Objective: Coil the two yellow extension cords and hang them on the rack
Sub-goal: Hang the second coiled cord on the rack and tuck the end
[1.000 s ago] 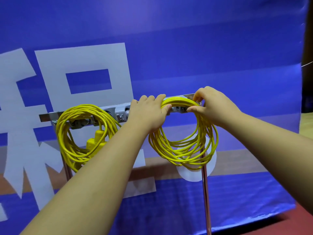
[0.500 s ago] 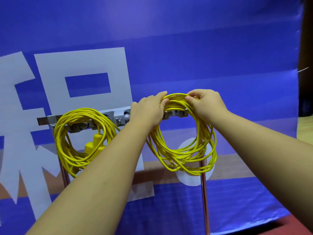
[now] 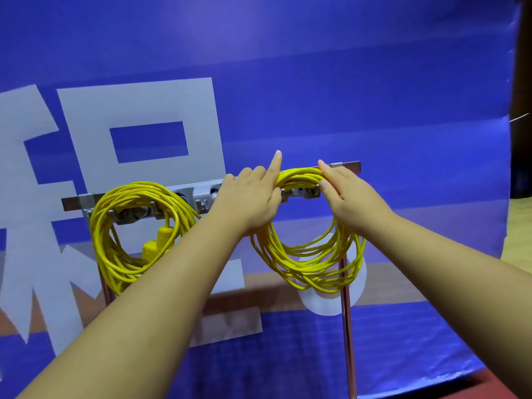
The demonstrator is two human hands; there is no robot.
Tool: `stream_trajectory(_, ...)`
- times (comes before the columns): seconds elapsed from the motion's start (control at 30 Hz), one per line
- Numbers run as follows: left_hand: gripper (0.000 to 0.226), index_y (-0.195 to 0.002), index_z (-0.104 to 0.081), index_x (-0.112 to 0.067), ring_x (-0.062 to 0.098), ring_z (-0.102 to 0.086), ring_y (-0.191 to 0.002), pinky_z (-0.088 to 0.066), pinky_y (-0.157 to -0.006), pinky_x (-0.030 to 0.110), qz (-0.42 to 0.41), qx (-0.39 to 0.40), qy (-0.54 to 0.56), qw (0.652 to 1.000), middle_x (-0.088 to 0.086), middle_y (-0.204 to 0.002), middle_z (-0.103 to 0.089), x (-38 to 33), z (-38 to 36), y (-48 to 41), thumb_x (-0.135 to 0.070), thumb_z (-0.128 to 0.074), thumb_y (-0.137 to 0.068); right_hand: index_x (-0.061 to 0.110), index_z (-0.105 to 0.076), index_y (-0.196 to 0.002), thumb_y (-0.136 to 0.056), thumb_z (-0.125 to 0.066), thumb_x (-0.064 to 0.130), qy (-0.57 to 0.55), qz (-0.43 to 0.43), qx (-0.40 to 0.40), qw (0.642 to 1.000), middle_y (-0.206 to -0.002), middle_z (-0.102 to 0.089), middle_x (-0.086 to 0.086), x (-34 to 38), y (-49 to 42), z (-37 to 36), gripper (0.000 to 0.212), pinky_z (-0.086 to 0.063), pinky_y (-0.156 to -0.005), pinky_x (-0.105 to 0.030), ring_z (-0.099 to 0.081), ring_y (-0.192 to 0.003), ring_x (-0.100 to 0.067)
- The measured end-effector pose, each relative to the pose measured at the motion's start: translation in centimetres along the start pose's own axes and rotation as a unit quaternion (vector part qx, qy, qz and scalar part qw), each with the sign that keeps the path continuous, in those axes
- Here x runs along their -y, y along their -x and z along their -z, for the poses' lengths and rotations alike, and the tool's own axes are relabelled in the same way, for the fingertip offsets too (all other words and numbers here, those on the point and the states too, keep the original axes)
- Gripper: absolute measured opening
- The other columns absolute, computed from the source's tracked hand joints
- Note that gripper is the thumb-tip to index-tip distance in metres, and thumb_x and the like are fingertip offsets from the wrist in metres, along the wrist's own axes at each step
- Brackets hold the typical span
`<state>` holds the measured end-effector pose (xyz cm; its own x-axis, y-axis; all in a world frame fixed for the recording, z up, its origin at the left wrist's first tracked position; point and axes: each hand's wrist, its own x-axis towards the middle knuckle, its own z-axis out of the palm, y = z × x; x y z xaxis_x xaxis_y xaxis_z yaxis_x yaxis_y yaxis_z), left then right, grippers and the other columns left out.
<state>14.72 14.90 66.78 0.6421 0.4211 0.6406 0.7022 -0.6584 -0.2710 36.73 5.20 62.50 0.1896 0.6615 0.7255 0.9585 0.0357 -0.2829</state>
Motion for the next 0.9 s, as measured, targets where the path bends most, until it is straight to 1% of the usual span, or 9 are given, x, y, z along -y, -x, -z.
stream_trajectory(0.1, 0.07, -0.167, 0.003, -0.024, 0.029, -0.053, -0.112, -0.044, -0.094, 0.052, -0.001, 0.041, 0.015, 0.999, 0.008, -0.127, -0.056, 0.1, 0.4, -0.3, -0.046, -0.028, -0.108, 0.021, -0.022, -0.169, -0.113, -0.04, 0.039, 0.009, 0.007, 0.006, 1.0, -0.154, -0.048, -0.006, 0.2, 0.5, -0.5, 0.061, -0.051, -0.1, -0.048, -0.053, -0.132, -0.032)
stream_trajectory(0.27, 0.072, -0.163, -0.021, -0.02, 0.034, -0.051, -0.132, -0.043, -0.104, 0.057, 0.026, 0.038, 0.068, 0.997, 0.009, -0.148, -0.052, 0.2, 0.7, 0.1, -0.052, -0.045, -0.104, 0.019, -0.019, -0.169, -0.109, -0.053, 0.038, 0.003, -0.026, -0.003, 1.0, -0.16, -0.046, -0.009, 1.2, 1.1, -0.3, 0.071, -0.051, -0.102, -0.05, -0.053, -0.137, -0.033)
stream_trajectory(0.37, 0.064, -0.154, -0.037, -0.022, 0.033, -0.056, -0.127, -0.046, -0.102, 0.055, 0.023, 0.011, 0.095, 0.995, 0.007, -0.141, -0.056, 0.1, 0.8, 0.6, -0.056, -0.053, -0.101, 0.018, -0.022, -0.168, -0.109, -0.053, 0.039, -0.004, -0.036, -0.009, 0.999, -0.164, -0.042, -0.007, 1.4, 1.3, -0.2, 0.069, -0.049, -0.105, -0.048, -0.052, -0.141, -0.032)
stream_trajectory(0.5, 0.066, -0.149, -0.042, -0.025, 0.028, -0.058, -0.122, -0.051, -0.099, 0.052, 0.035, -0.032, 0.137, 0.989, 0.004, -0.136, -0.057, 0.1, 1.0, 0.8, -0.058, -0.062, -0.096, 0.016, -0.027, -0.166, -0.11, -0.054, 0.037, -0.026, -0.053, -0.006, 0.998, -0.165, -0.042, -0.007, 1.6, 1.5, 0.2, 0.066, -0.044, -0.111, -0.044, -0.047, -0.146, -0.029)
stream_trajectory(0.63, 0.054, -0.142, -0.05, -0.027, 0.025, -0.058, -0.116, -0.053, -0.096, 0.048, 0.029, -0.069, 0.146, 0.986, 0.001, -0.129, -0.06, -0.1, 1.1, 1.0, -0.054, -0.064, -0.097, 0.018, -0.041, -0.156, -0.11, -0.054, 0.032, -0.024, -0.055, 0.002, 0.998, -0.146, -0.057, -0.009, 0.9, 1.5, 0.3, 0.05, -0.047, -0.094, -0.036, -0.059, -0.129, -0.031)
stream_trajectory(0.67, 0.049, -0.139, -0.051, -0.029, 0.024, -0.058, -0.115, -0.054, -0.095, 0.048, 0.025, -0.075, 0.149, 0.986, 0.001, -0.126, -0.059, -0.2, 1.1, 1.1, -0.052, -0.064, -0.098, 0.018, -0.043, -0.155, -0.11, -0.052, 0.032, -0.015, -0.056, 0.008, 0.998, -0.145, -0.058, -0.01, 0.7, 1.5, 0.3, 0.048, -0.048, -0.095, -0.037, -0.06, -0.128, -0.032)
stream_trajectory(0.73, 0.039, -0.134, -0.053, -0.032, 0.024, -0.058, -0.111, -0.055, -0.091, 0.048, 0.021, -0.093, 0.156, 0.983, 0.0, -0.121, -0.058, -0.2, 0.8, 1.2, -0.047, -0.063, -0.099, 0.014, -0.039, -0.161, -0.112, -0.049, 0.03, 0.001, -0.06, 0.018, 0.998, -0.152, -0.054, -0.013, 0.3, 1.6, 0.3, 0.052, -0.047, -0.105, -0.042, -0.055, -0.136, -0.035)
stream_trajectory(0.8, 0.032, -0.129, -0.056, -0.033, 0.023, -0.058, -0.107, -0.057, -0.088, 0.046, 0.033, -0.102, 0.18, 0.978, 0.0, -0.116, -0.057, -0.2, 0.6, 1.1, -0.044, -0.063, -0.1, 0.011, -0.033, -0.165, -0.114, -0.045, 0.028, 0.019, -0.053, 0.021, 0.998, -0.158, -0.048, -0.014, 0.0, 1.6, 0.7, 0.055, -0.042, -0.111, -0.042, -0.049, -0.142, -0.034)
stream_trajectory(0.9, 0.027, -0.123, -0.061, -0.028, 0.021, -0.059, -0.101, -0.055, -0.081, 0.039, 0.068, -0.105, 0.227, 0.966, -0.001, -0.11, -0.058, -0.3, 0.4, 0.9, -0.042, -0.065, -0.1, 0.016, -0.036, -0.165, -0.114, -0.044, 0.03, 0.024, -0.048, 0.016, 0.998, -0.15, -0.049, -0.013, -0.2, 1.6, 1.4, 0.053, -0.042, -0.101, -0.034, -0.052, -0.133, -0.031)
